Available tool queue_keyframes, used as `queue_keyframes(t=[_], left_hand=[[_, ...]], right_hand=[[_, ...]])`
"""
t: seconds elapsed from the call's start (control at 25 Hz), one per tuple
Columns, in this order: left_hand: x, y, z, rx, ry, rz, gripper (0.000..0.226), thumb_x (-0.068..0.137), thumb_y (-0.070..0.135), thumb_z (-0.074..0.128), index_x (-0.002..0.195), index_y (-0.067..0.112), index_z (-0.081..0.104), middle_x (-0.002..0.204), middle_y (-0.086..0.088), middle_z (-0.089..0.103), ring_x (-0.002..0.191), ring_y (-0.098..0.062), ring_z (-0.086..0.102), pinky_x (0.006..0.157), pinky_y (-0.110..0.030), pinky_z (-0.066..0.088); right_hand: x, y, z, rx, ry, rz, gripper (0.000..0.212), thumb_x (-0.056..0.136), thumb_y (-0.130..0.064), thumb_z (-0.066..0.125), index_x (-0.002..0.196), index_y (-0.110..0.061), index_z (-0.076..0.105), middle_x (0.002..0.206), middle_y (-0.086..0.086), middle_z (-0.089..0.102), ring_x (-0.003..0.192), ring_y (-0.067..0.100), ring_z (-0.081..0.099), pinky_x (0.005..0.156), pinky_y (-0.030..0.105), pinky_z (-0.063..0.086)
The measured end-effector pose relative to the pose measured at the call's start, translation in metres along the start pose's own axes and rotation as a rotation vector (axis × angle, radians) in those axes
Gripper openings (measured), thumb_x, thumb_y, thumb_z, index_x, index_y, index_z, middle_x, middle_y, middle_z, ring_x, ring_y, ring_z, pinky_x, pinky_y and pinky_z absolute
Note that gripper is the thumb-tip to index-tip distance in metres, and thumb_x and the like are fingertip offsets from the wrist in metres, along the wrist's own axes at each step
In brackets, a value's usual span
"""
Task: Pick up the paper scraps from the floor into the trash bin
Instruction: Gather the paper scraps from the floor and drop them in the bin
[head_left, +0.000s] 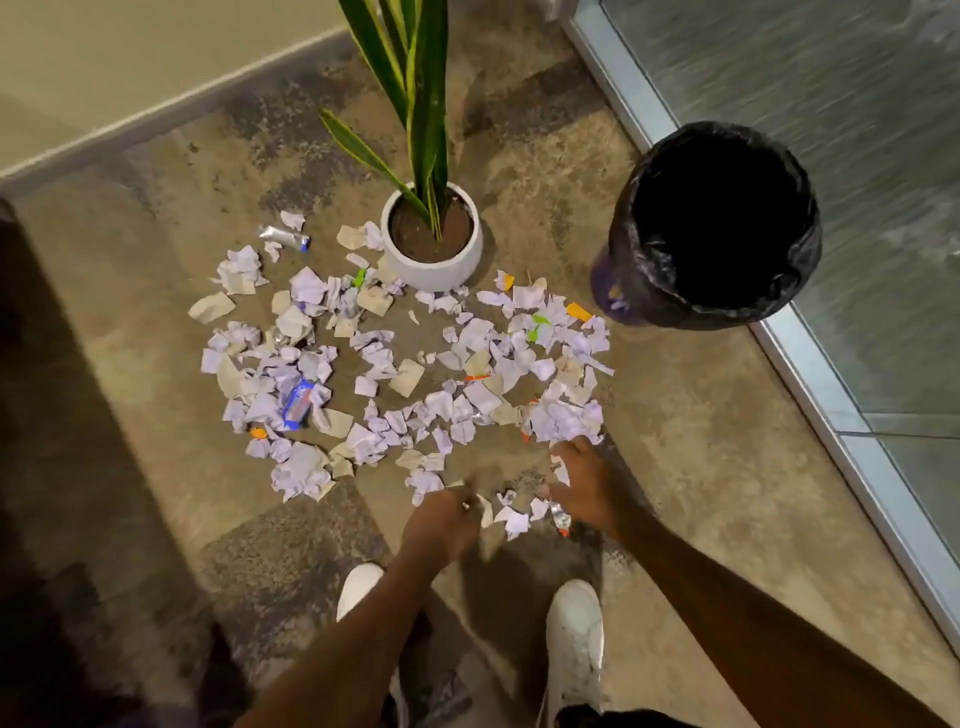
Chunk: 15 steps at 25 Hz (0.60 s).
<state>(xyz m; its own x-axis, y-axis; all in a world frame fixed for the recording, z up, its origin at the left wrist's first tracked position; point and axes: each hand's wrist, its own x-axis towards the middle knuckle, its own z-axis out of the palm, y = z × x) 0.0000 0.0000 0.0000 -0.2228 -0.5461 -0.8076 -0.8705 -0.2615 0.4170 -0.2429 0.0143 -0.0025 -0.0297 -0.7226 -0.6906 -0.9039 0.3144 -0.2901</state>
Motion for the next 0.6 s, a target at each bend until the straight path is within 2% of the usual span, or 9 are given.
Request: queue_keyframes(t=[0.12,0.28,0.36,0.48,0.6], left_hand=[[0.053,0.001,0.035,-0.116,-0.012,0.012,0.027,0.103,0.029,0.054,0.115,0.017,0.075,0.110,-0.009,0.078,0.096,-0.027,0.072,0.086,-0.038,0.059],[0.115,0.015,0.066,-0.176,0.000,0.075,0.027,0.105,0.029,0.054,0.121,0.020,0.073,0.110,-0.004,0.075,0.098,-0.023,0.070,0.076,-0.029,0.051],[0.141,0.019,0.074,-0.136,0.022,0.112,0.027,0.106,0.033,0.053,0.115,0.018,0.074,0.102,-0.002,0.074,0.093,-0.021,0.068,0.074,-0.029,0.049],[0.180,0.018,0.088,-0.023,0.040,0.186,0.031,0.099,0.040,0.056,0.093,0.016,0.074,0.083,-0.003,0.073,0.078,-0.022,0.070,0.076,-0.039,0.062],[0.212,0.009,0.094,0.058,-0.083,0.189,0.044,0.094,0.049,0.051,0.090,0.013,0.077,0.082,-0.007,0.078,0.079,-0.029,0.077,0.079,-0.041,0.066]], right_hand=[[0.047,0.036,0.016,-0.125,0.031,-0.044,0.064,0.092,-0.039,0.079,0.146,-0.017,0.052,0.144,0.010,0.055,0.128,0.032,0.058,0.102,0.043,0.052],[0.101,0.077,0.034,-0.259,0.088,-0.096,0.103,0.080,-0.048,0.089,0.162,-0.023,0.033,0.157,0.013,0.048,0.137,0.038,0.056,0.098,0.051,0.060],[0.123,0.095,0.042,-0.292,0.102,-0.140,0.119,0.071,-0.052,0.093,0.167,-0.027,0.026,0.162,0.013,0.045,0.141,0.040,0.052,0.098,0.054,0.060],[0.152,0.104,0.052,-0.350,0.099,-0.142,0.116,0.076,-0.055,0.089,0.167,-0.025,0.024,0.166,0.008,0.040,0.145,0.035,0.049,0.104,0.052,0.057],[0.170,0.111,0.067,-0.375,0.139,-0.181,0.099,0.082,-0.046,0.083,0.161,-0.023,0.028,0.153,0.007,0.050,0.130,0.032,0.060,0.090,0.044,0.058]])
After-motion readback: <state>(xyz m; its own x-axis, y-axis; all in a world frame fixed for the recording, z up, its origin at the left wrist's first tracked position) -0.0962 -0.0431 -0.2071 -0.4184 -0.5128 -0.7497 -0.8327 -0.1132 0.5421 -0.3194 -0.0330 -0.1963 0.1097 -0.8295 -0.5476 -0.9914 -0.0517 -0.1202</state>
